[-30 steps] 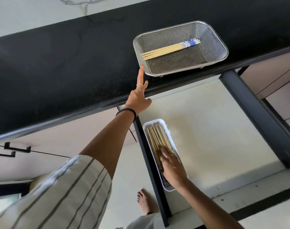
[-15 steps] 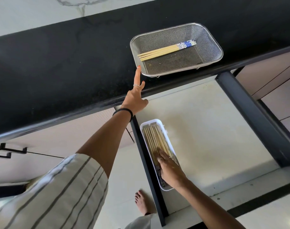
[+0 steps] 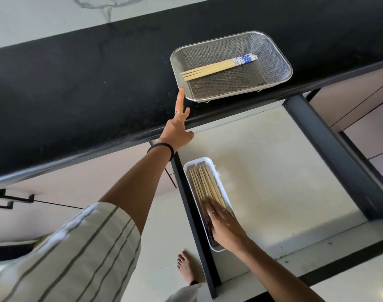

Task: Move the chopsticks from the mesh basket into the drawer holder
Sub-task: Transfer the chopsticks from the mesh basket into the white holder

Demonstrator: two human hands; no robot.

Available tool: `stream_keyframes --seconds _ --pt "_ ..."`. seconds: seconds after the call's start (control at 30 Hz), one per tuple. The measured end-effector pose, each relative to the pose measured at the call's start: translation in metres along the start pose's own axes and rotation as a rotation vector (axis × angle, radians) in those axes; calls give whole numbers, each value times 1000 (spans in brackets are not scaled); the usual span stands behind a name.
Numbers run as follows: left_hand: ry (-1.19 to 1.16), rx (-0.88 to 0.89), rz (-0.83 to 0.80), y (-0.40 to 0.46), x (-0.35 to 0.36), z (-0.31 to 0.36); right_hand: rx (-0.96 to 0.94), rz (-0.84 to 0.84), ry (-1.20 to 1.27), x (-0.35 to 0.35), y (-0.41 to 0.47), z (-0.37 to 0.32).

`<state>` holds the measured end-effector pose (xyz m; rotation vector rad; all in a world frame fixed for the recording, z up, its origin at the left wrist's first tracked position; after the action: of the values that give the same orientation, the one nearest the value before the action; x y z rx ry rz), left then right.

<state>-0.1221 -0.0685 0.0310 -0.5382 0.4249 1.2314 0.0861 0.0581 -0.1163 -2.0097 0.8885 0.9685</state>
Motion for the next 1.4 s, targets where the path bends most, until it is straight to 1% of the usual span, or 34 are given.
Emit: stream_keyframes --seconds 0.1,0.23,0.37,0.53,0.73,0.8,0.9,0.97,1.03,1.2,1.3,1.4 --pt "45 -49 -7 0 0 -5 -7 -12 -4 1 1 0" --pt "6 -11 10 1 -2 -4 9 -41 -16 4 -1 1" --pt "26 -15 17 2 -3 -5 -33 -31 -70 2 -1 -2" --pt "16 -8 14 0 -2 -3 -46 -100 -117 9 5 -1" --pt "-16 0 -1 0 0 2 -50 -127 -134 13 5 2" --pt "-3 -9 -4 -1 -1 2 -19 -112 -102 11 4 3" --pt "35 -63 -17 -5 -2 0 102 -74 -22 8 2 8" --pt "42 -78 -25 -6 -1 1 185 -86 11 10 1 11" --pt "46 -84 -32 -5 -1 1 223 -115 29 13 1 12" --pt "46 -87 -33 -6 -1 1 156 -98 50 11 3 11" --pt "57 -127 -35 -5 0 -3 101 -98 15 10 0 8" --pt "63 -100 -24 -4 -1 -2 48 -104 -27 8 -1 5"
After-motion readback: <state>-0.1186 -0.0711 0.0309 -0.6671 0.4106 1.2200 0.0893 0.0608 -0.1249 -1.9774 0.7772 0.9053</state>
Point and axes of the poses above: each hand's wrist, its own y-axis towards the middle knuckle, its own x-axis out of the palm, z = x × y, the point moved 7 cm from there along y, towards the middle knuckle, and after that the axes turned 8 degrees about -z, right-handed, at the moved point
